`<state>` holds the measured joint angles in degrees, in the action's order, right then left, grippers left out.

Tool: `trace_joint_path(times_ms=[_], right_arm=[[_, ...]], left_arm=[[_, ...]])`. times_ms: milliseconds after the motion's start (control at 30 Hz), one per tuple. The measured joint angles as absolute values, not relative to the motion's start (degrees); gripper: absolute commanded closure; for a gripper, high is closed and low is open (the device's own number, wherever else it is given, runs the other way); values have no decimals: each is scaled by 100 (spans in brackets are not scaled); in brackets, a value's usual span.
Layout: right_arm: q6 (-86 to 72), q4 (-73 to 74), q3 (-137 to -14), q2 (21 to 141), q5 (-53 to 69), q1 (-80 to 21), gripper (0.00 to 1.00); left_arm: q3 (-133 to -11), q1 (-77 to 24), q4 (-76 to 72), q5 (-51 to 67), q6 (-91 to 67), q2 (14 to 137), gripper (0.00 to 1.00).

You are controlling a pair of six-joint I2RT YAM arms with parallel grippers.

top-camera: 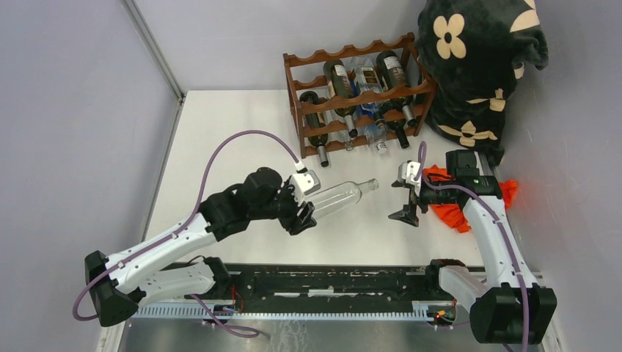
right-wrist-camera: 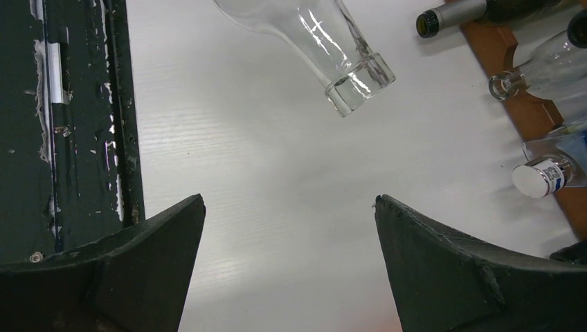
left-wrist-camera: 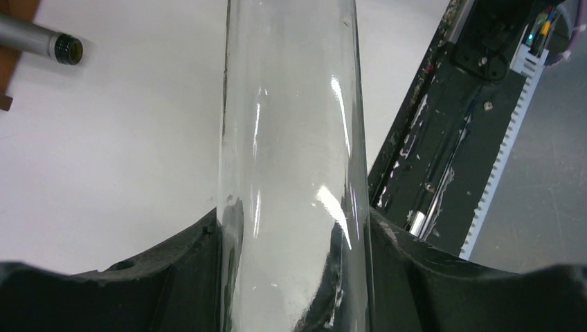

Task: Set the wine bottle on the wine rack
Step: Pick up the wine bottle from the center of the board.

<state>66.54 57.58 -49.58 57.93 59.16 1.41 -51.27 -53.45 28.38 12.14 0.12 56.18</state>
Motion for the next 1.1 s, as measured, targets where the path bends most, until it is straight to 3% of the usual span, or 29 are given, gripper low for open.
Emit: trace_joint_path(times_ms=[567, 1100], right_arm=[[10112, 7030, -4174, 6040, 6757, 78, 2], [10335, 6716, -4018, 6705, 6842, -875, 2]], left_arm=[[-4768, -5347, 3000, 1214, 819, 5614, 98], [-4447, -5347, 2543, 1240, 886, 5739, 98]])
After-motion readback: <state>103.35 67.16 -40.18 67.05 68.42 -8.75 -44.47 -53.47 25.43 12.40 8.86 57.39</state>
